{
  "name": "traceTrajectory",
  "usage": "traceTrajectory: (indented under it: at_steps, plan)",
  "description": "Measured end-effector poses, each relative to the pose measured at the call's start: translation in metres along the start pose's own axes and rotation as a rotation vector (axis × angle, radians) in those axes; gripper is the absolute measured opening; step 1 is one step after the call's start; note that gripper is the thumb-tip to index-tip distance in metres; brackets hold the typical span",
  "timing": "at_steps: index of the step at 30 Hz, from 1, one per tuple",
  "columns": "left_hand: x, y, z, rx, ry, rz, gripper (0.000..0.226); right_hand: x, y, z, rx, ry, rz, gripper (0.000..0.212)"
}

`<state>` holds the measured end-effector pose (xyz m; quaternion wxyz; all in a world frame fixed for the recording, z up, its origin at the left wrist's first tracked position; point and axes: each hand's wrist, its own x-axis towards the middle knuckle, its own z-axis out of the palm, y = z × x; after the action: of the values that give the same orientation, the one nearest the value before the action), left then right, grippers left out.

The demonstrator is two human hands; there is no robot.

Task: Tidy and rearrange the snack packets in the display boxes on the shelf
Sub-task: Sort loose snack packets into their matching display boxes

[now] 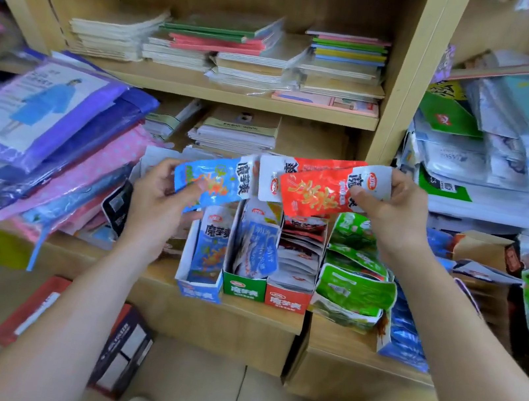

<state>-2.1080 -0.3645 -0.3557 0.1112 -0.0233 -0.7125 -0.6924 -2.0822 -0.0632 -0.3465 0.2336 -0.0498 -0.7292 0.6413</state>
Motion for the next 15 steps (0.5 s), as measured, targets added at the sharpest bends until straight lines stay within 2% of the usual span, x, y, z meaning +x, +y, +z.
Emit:
traceTrajectory:
  at_steps: [5,10,15]
  plan:
    - [-0.006,-0.010,-0.036,0.052,0.064,0.029,0.014,-0.003,-0.003,0.026,-0.023,0.052,-0.001,0.016]
    - [-0.007,-0.009,-0.049,0.096,0.062,0.181,0.036,-0.008,-0.003,0.039,-0.047,0.067,0.010,0.020]
    - [0.003,-0.021,-0.041,0.269,-0.074,0.204,0.029,-0.007,-0.004,0.037,-0.040,0.097,-0.003,0.013]
